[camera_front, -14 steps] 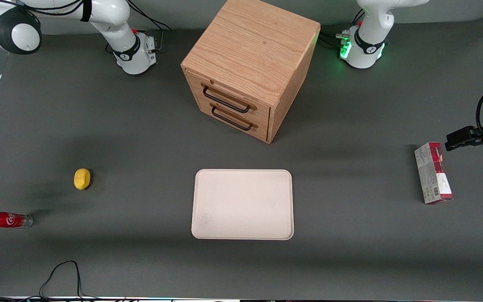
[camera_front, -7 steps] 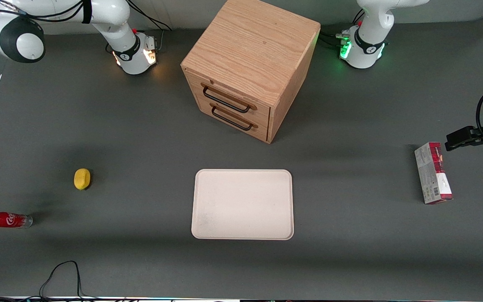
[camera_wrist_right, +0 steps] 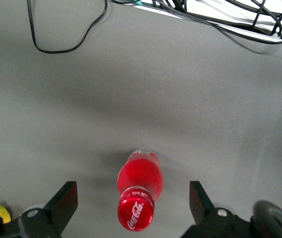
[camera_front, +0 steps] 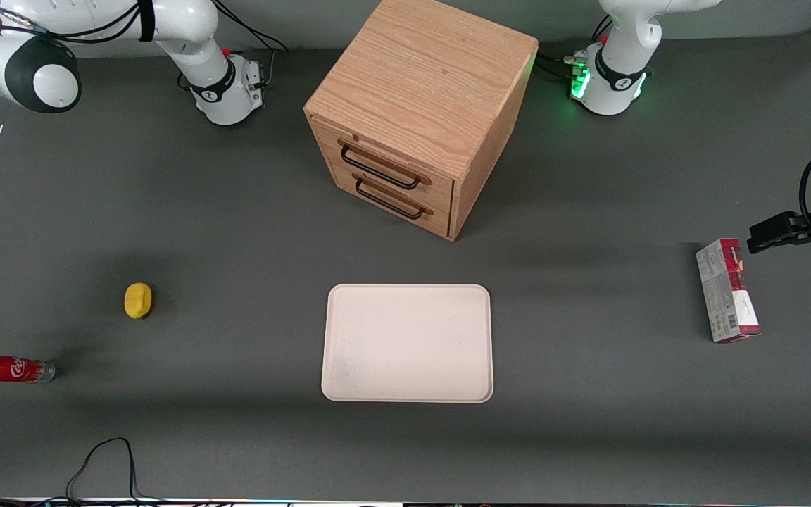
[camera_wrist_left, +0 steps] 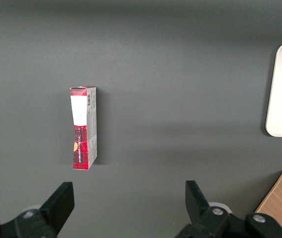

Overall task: Place coke bottle on tray
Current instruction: 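Close the right gripper on the red Coca-Cola bottle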

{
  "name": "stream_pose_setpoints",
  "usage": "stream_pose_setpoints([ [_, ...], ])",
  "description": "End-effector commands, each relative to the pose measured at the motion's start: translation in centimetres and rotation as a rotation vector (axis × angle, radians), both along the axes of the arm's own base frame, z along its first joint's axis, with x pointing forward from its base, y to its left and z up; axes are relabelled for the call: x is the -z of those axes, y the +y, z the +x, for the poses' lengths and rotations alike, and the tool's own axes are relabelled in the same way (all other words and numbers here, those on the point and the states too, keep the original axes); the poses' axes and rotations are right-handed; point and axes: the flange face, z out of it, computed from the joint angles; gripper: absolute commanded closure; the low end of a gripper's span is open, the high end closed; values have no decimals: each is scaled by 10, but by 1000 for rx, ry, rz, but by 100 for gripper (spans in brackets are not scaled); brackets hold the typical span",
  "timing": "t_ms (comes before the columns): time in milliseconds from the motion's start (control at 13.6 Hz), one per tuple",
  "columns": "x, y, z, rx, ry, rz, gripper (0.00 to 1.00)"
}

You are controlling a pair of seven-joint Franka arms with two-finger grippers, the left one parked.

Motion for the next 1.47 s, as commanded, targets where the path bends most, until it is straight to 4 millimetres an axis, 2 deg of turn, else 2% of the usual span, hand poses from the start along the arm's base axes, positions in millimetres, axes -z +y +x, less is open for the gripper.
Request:
stream_pose_setpoints([
  [0,7,0,6,-40,-22,-10,0],
  [586,7,-2,4,-73,-15,-28,2],
  [733,7,-3,4,-113,-11,-44,15],
  [880,8,-2,4,-117,-2,-51,40],
  [1099,7,1,6,-132,11,-75,61],
  [1173,8,3,6,-134,16,-74,65],
  [1393,8,2,5,-138,18,-74,69],
])
